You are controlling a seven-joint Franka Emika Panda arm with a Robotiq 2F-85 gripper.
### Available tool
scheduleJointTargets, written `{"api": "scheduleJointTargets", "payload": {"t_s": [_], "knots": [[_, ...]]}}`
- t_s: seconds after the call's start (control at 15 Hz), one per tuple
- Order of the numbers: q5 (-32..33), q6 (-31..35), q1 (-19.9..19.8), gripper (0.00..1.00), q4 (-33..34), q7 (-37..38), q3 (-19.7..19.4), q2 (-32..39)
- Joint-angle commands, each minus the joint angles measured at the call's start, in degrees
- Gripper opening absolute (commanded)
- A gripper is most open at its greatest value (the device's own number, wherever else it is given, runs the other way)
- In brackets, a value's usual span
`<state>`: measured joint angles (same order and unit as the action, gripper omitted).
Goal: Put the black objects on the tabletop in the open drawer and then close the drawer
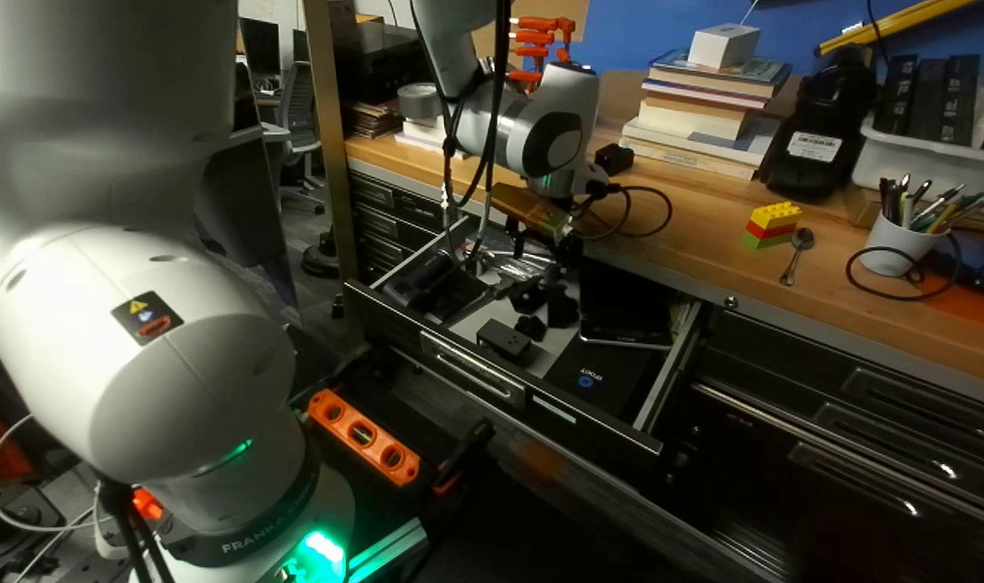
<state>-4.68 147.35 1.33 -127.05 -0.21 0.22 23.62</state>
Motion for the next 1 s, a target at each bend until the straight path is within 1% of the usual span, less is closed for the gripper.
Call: {"api": "scheduleJointTargets", "payload": {"t_s": [0.0,0.2,0.4,0.73,0.93], "knots": [[0.73,-7.05,-0.32,1.00,-1.64,-1.27,1.18,-8.63],[1.00,-10.81,0.33,1.00,-0.10,-1.02,1.62,-13.16],[1.63,-9.82,1.03,1.00,2.74,0.00,2.00,-14.85],[5.16,-4.27,2.26,1.00,9.80,1.84,1.90,-11.78],[8.34,0.15,3.17,1.00,14.85,4.29,1.34,-7.29]]}}
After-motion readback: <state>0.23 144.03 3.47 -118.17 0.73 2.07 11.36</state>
